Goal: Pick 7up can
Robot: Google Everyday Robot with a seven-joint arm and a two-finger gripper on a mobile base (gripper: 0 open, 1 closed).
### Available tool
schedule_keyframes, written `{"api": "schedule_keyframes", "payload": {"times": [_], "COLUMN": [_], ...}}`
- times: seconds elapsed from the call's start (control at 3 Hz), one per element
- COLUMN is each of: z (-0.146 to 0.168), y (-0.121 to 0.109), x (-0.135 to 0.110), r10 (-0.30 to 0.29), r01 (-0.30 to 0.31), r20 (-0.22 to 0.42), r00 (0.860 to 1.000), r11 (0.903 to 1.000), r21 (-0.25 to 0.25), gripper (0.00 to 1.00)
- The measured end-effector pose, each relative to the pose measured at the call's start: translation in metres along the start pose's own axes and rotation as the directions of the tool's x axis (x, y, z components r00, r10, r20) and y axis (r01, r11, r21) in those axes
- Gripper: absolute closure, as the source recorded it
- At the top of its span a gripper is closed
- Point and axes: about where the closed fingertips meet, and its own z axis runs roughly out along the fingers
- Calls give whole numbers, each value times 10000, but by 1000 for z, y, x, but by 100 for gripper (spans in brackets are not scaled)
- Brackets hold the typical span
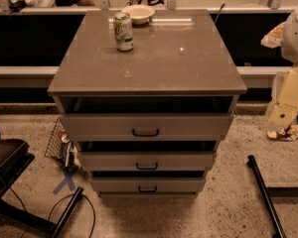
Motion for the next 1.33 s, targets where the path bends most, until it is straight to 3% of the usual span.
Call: {"api": "schedule_keyframes", "payload": {"times": [0.33, 0.67, 1.0, 1.33], "z": [0, 9, 37, 67], "y": [0, -19, -65, -99], "x": [0, -8, -36, -70], "r10": [0, 495, 1405, 1953], "r01": [0, -503, -1472, -2083], "r20": [1, 721, 2725, 4974], "r00": [10000, 9962, 9518, 8452], "r11": [10000, 9987, 9891, 9776], "r21": [2, 83, 41, -299], "gripper": [0, 0, 0, 0]}}
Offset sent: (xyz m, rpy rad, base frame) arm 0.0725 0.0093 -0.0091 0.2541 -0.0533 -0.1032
